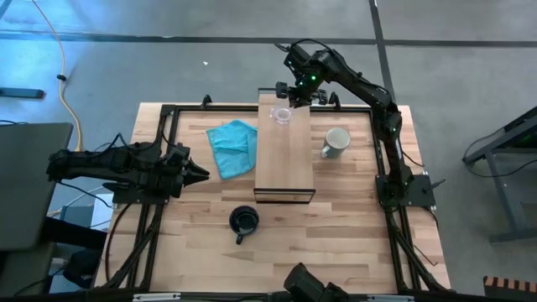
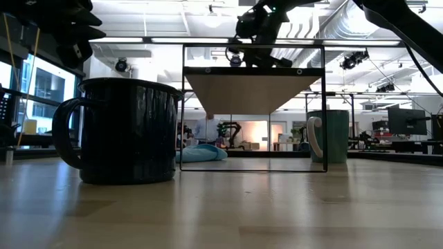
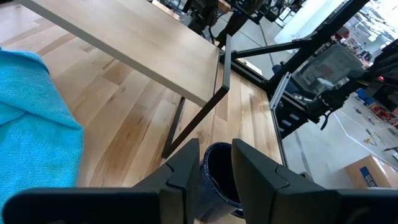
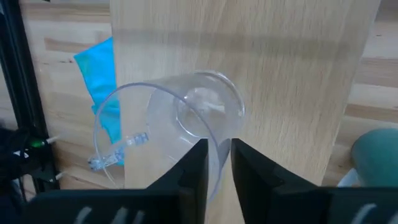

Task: Stack small to large cups/mugs on shelf
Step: Put the transparent mug on the shelf

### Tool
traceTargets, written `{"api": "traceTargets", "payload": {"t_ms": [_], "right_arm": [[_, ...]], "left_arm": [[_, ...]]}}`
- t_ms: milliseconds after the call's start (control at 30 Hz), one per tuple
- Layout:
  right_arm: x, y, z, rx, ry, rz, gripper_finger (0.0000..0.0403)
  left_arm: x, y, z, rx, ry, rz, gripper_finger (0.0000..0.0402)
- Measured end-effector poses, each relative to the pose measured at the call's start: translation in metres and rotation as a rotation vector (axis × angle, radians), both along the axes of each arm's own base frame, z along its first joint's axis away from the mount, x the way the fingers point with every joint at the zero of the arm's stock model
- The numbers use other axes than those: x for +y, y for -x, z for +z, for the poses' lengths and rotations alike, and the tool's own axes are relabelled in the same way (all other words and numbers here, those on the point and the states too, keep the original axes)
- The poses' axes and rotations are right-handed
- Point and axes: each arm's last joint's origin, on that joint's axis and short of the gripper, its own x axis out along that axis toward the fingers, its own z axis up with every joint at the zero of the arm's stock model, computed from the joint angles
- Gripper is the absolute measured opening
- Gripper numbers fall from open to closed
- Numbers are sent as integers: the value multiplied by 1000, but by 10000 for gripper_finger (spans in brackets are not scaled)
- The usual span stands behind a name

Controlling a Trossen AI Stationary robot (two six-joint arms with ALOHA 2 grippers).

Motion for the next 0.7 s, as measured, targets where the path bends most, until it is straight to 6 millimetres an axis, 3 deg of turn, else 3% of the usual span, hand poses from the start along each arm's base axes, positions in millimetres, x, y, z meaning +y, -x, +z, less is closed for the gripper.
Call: {"api": "traceTargets", "payload": {"t_ms": [167,700], "right_arm": [[-1,-2,1,-17,16,0,6],[-2,3,-1,35,17,-61,1]], "left_arm": [[0,0,0,1,0,0,83],[0,0,-1,10,2,-2,83]]}}
